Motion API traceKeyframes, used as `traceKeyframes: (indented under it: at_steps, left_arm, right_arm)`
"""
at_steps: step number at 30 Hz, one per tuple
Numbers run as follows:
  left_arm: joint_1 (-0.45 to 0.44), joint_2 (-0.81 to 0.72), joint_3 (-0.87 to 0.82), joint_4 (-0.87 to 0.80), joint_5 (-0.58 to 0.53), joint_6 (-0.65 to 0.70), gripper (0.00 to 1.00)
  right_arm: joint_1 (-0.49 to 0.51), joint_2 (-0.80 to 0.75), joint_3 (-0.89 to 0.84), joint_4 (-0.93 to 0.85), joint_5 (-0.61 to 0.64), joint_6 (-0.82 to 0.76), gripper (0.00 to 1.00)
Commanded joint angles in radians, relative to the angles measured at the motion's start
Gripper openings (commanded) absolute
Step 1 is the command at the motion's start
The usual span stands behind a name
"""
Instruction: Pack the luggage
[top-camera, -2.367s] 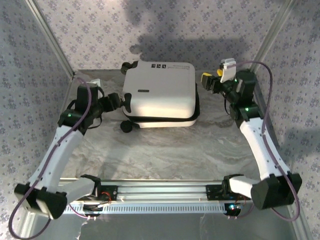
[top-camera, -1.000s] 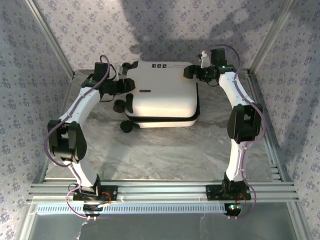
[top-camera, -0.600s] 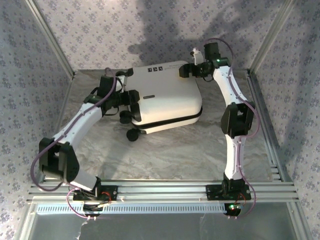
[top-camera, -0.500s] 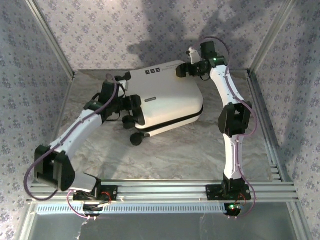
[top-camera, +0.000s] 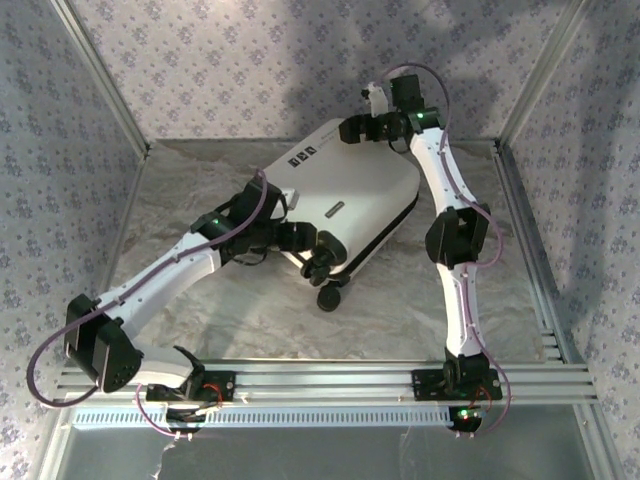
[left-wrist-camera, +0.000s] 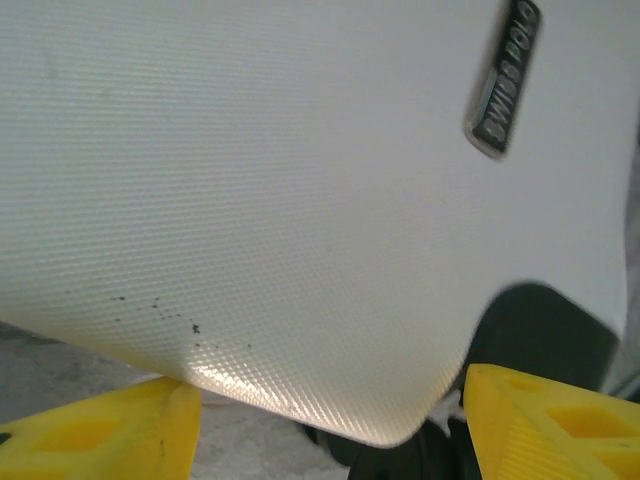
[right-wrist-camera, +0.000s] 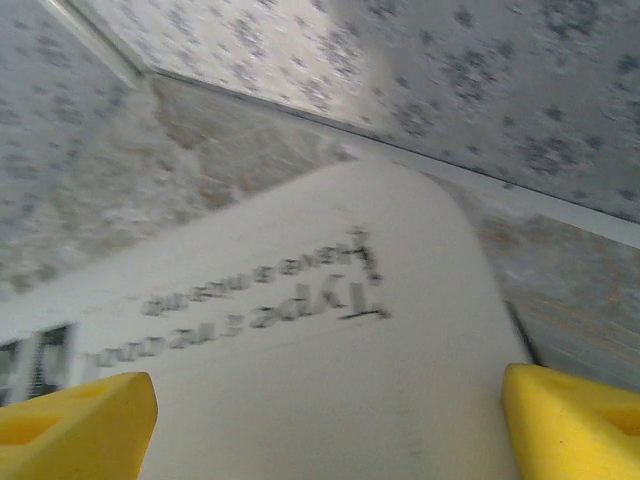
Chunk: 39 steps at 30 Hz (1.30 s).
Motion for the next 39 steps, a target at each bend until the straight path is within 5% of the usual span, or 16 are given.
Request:
traceKeyframes:
  at_steps: [1, 6, 13, 22, 28, 39]
  left_arm:
    - [-0.002, 0.015, 0.120, 0.125, 0.093, 0.108, 0.71]
    - [0.086, 0.032, 0.219, 0.084, 0.074, 0.140, 0.72]
    - [0.269, 0.100, 0.303, 0.082, 0.130, 0.152, 0.76]
    - [0.430, 0.436, 0.640, -0.078, 0.334, 0.316, 0.76]
    - [0.471, 0.664, 0.888, -0.247, 0.411, 0.354, 0.73]
    - [0.467, 0.747, 0.899, -0.256, 0.533, 0.348, 0.72]
  right_arm:
    - [0.002, -0.099, 0.037, -0.073, -0.180, 0.074, 0.90]
    - [-0.063, -0.245, -0.121, -0.041, -0.116, 0.062, 0.92]
    - [-0.118, -0.562, -0.631, 0.175, -0.008, 0.099, 0.93]
    - [-0.140, -0.934, -1.205, 0.394, 0.125, 0.219, 0.99]
    - [-0.145, -1.037, -1.378, 0.440, 0.129, 0.278, 1.00]
    - [-0.132, -0.982, -1.441, 0.476, 0.069, 0.297, 1.00]
